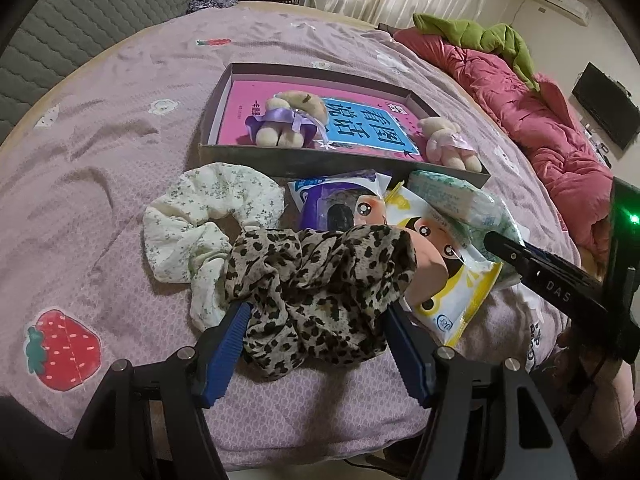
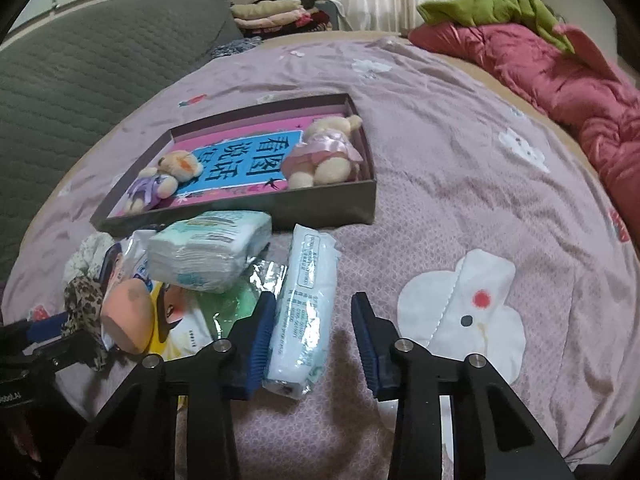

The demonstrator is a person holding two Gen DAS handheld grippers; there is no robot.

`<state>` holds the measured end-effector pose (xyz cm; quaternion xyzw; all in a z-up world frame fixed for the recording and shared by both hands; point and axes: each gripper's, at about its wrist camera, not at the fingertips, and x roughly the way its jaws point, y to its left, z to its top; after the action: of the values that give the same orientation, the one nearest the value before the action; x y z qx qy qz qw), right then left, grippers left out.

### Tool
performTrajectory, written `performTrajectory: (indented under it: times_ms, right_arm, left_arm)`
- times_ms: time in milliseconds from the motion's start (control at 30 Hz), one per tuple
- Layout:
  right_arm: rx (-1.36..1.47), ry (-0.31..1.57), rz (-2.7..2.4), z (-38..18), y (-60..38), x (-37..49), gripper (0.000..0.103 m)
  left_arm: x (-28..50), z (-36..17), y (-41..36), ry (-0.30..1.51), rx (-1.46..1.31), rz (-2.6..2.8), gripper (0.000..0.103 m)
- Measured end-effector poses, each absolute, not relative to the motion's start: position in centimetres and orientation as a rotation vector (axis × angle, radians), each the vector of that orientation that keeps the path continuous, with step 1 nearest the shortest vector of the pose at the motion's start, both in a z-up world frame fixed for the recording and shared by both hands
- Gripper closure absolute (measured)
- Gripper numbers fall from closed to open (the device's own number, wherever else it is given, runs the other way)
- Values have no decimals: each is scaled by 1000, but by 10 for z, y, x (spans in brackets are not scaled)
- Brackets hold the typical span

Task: Organize soft objects
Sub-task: 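Grasp the leopard-print scrunchie with the left tool while the right tool grasps a white wipe pack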

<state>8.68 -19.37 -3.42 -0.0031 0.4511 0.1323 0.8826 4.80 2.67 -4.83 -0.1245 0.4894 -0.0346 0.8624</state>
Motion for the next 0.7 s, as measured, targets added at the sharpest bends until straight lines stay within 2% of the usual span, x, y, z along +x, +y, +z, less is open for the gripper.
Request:
performTrajectory:
  times_ms: [167,233,367,433,633,700]
  right_arm:
    - [5,989,296,-46,-192,93,68]
    - [0,997,304,-48,-191,94,70]
    - [-12,994,316,-49,-188,95,74]
    - [-6,999,317,-50,-189,95,74]
    - [1,1016,332,-53,-189,95,75]
    - [3,1021,335,-54,-189,96,76]
  left_arm:
    - [53,-52,31,1035,-279,-78,47]
    - [55,-52,33,1033,-289,-82,57]
    - [58,-53,38,1042,-323,-109,66]
    - [59,-54,41,1045,-335,-110,75]
    - [60,-53,41,1048,-345,-131,88]
    - [60,-53,40,1050,-347,-135,89]
